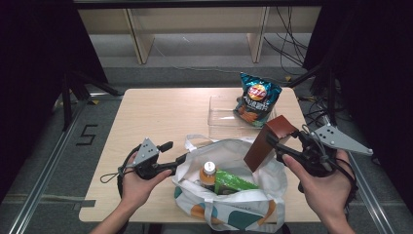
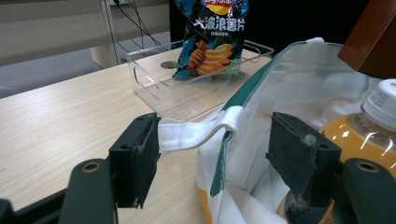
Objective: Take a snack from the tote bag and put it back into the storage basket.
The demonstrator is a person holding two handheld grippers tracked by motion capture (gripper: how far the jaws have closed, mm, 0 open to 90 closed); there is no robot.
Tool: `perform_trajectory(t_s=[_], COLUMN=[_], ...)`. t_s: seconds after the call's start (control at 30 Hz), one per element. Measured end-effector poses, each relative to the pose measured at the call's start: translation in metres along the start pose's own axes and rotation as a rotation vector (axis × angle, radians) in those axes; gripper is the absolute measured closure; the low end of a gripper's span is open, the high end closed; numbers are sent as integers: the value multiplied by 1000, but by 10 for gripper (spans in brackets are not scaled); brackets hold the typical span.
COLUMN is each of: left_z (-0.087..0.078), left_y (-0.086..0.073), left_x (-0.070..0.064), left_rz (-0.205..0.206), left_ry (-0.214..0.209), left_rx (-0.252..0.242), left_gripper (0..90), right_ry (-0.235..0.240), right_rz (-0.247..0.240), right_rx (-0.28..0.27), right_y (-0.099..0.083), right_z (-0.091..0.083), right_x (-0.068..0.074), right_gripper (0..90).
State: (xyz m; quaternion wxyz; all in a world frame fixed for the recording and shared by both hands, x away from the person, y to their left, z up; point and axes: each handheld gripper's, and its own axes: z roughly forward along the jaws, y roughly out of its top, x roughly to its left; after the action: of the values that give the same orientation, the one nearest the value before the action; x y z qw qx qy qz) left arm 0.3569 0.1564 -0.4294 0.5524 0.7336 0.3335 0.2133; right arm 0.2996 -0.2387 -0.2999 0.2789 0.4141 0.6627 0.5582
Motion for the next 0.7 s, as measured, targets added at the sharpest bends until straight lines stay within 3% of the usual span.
perform_trajectory(t_s=[0.33, 0.7], left_z=[1, 1], left_y=[0, 0], left_x=[0, 0], left_rz=[4, -2], left_ry=[-4, -7], left_rx=[-4, -8], left_gripper=[332, 333], right_ry=[5, -24], right_rz=[-7, -28], right_rx=[-25, -54], right_y=[10, 20], right_z=[-3, -4], right_x=[-3, -8], right_gripper=[394, 394])
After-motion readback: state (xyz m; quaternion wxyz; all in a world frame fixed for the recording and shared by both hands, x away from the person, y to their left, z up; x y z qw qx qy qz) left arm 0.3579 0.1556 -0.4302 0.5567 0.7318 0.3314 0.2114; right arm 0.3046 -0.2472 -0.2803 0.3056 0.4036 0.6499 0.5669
